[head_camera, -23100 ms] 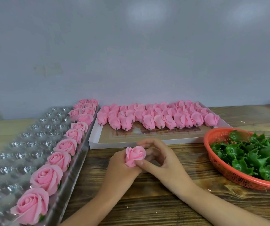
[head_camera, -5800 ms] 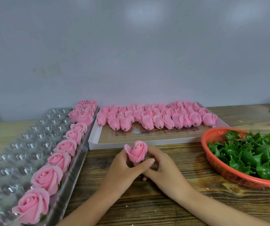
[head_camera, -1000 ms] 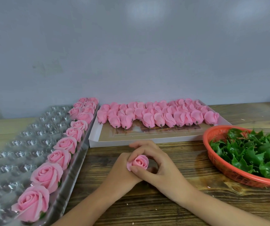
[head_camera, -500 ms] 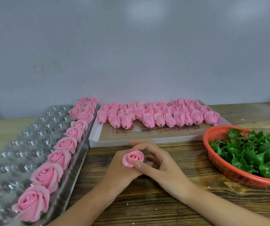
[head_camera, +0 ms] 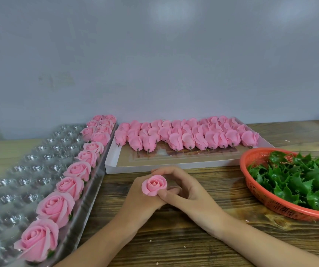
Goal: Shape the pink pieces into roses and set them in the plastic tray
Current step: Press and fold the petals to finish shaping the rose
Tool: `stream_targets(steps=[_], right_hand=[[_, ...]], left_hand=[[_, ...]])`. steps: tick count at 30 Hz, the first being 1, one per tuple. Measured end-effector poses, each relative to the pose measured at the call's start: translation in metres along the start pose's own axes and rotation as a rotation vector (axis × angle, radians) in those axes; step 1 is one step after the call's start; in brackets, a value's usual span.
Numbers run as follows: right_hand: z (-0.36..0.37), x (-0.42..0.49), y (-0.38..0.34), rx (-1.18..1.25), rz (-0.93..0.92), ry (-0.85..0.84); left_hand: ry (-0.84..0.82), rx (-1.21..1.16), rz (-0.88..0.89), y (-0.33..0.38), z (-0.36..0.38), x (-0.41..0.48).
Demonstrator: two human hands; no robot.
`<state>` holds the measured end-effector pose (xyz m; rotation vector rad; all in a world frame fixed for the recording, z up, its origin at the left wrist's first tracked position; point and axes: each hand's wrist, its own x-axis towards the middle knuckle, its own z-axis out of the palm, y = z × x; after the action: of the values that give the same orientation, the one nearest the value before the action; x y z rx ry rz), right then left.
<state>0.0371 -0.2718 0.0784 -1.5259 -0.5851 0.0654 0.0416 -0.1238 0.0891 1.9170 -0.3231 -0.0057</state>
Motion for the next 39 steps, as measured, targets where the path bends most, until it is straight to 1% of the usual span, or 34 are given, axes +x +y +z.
stream_targets(steps=[4, 6, 9, 11, 16, 22, 25, 28, 31, 37, 39], right_hand=[[-0.0007, -0.0003, -0.0027, 0.082, 0.028, -0.029], [-0.0009, 0.0001, -0.0031, 0.119, 0.049, -0.009], [-0.0006, 0.0010, -0.0017, 0.037, 0.058, 0.056], [0.0002, 0.0010, -0.0004, -0.025, 0.067, 0.047], [0.0005, 0.0022, 0.0024, -0.091, 0.080, 0.044], [0.0002, 0.0039, 0.0026, -0.128, 0.085, 0.036], [-0.0012, 0.0031, 0.0030, -0.128, 0.064, 0.071], [-0.0016, 0.0014, 0.0018, -0.085, 0.039, 0.119], [-0.0006, 0.0010, 0.0011, -0.045, 0.057, 0.101], [-0.0015, 0.0023, -0.0005, -0.051, 0.110, 0.056], [-0.0028, 0.0018, 0.0013, -0.040, 0.111, 0.067]], left_hand=[[0.004, -0.041, -0.002, 0.0020, -0.0008, -0.0032], [0.008, -0.054, 0.012, 0.0029, 0.0000, -0.0043], [-0.013, 0.022, 0.063, 0.0029, 0.0028, -0.0037], [-0.040, 0.082, 0.090, 0.0020, 0.0043, -0.0032], [-0.030, 0.174, 0.074, -0.0013, 0.0054, -0.0019], [-0.032, 0.176, 0.095, -0.0007, 0.0053, -0.0020], [-0.026, 0.147, 0.107, 0.0012, 0.0046, -0.0025], [-0.052, 0.111, 0.096, 0.0014, 0.0045, -0.0033], [-0.082, 0.143, 0.078, -0.0001, 0.0041, -0.0034], [-0.192, 0.170, 0.082, -0.0011, 0.0049, -0.0030], [-0.196, 0.157, 0.097, -0.0002, 0.0055, -0.0038]])
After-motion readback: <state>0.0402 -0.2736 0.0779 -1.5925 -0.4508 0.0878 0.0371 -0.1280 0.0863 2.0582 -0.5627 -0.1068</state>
